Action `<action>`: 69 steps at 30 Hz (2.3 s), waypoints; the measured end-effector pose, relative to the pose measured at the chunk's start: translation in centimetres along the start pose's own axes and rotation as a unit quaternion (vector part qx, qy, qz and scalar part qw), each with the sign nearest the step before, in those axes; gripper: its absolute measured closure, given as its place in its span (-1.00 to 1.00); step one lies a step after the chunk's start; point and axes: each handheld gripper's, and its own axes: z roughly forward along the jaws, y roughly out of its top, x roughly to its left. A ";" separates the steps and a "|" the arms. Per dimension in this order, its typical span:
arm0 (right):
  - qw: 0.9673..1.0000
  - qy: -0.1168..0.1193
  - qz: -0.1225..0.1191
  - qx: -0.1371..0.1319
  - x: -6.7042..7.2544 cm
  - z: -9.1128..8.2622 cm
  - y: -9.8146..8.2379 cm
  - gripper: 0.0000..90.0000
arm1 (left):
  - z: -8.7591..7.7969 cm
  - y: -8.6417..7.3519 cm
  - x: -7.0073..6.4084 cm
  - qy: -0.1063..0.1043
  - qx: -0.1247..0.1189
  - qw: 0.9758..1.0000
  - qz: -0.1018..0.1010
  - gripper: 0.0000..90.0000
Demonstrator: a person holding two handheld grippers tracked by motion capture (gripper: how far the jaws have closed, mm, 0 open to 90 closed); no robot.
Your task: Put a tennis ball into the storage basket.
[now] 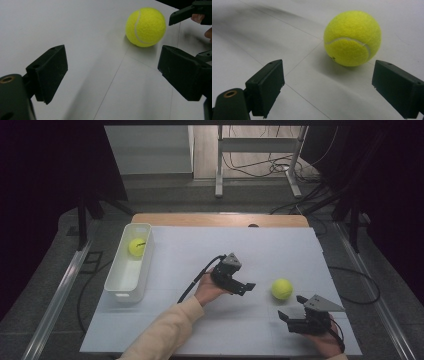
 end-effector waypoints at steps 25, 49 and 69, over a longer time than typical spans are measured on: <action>1.000 0.004 -0.003 0.001 0.2 0.0 0.1 -0.75 | 2.2 1.0 -1.1 -0.016 0.006 1.000 0.014 -0.78; 1.000 0.004 -0.004 0.004 0.2 0.2 0.1 -0.75 | 4.5 2.4 -2.3 -0.042 0.007 0.999 0.017 -0.78; 1.000 0.003 -0.004 0.004 0.1 0.1 0.1 -0.75 | 6.6 3.1 -3.3 -0.065 0.019 0.998 0.017 -0.81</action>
